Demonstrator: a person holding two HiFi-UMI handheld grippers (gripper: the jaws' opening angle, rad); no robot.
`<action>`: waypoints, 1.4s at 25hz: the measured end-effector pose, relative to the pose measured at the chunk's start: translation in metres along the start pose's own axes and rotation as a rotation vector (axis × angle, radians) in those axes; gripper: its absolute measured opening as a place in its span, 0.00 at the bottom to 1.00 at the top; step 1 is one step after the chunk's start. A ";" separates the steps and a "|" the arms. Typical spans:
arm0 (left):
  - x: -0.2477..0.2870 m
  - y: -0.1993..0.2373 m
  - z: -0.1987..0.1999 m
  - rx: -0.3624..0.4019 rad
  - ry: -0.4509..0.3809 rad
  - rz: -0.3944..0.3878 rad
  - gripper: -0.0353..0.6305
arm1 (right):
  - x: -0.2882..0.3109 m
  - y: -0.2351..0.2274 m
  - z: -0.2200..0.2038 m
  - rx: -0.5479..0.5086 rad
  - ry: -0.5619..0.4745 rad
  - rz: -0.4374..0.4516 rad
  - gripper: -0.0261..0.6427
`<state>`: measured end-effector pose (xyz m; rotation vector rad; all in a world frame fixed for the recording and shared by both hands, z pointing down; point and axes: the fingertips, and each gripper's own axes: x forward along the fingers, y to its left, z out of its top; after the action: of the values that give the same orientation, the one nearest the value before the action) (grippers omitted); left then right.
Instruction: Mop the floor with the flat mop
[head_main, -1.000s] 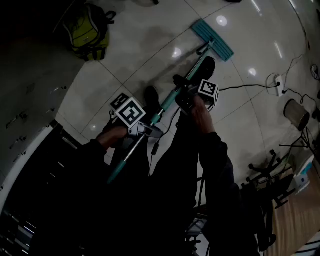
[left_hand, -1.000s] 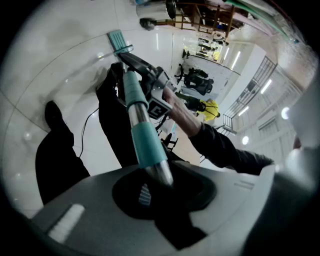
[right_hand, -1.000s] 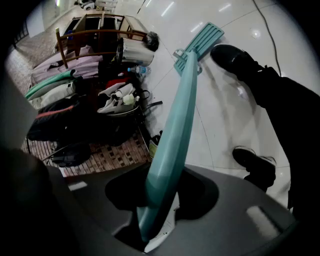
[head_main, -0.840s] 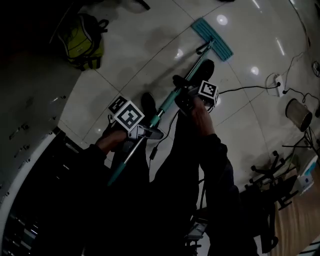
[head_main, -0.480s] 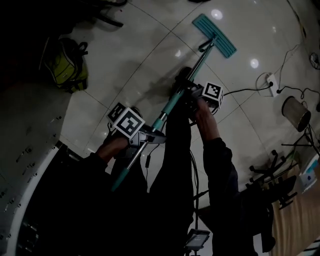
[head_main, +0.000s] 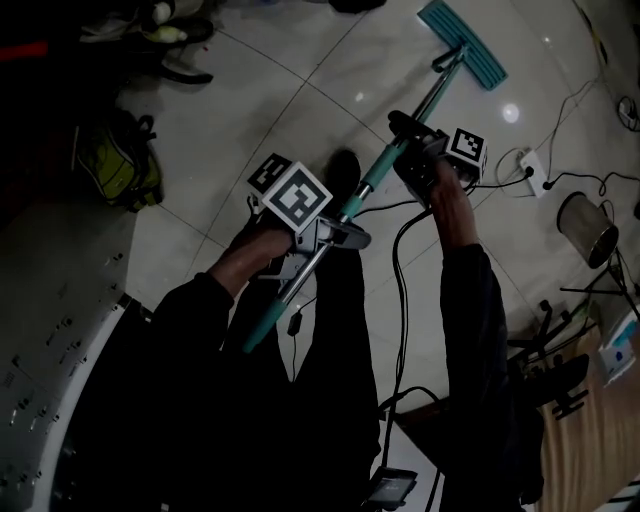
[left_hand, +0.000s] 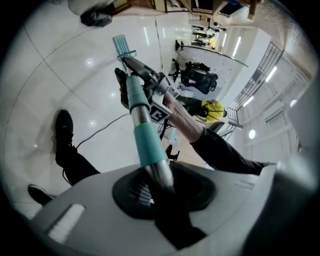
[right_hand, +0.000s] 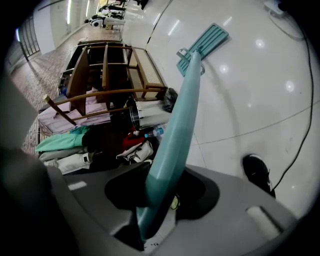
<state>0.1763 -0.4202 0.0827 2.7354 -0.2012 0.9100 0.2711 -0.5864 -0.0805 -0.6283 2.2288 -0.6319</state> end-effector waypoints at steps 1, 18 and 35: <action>0.002 -0.001 0.008 0.002 0.005 0.002 0.19 | -0.001 0.001 0.009 -0.004 -0.004 -0.004 0.28; -0.036 0.031 -0.210 0.099 0.104 0.097 0.20 | -0.005 -0.017 -0.214 -0.087 0.234 0.105 0.28; -0.081 0.087 -0.411 -0.099 -0.061 -0.038 0.21 | 0.061 -0.087 -0.458 -0.004 0.405 0.007 0.30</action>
<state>-0.1401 -0.3851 0.3686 2.6680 -0.1988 0.7855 -0.0873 -0.5759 0.2233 -0.5285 2.6043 -0.8087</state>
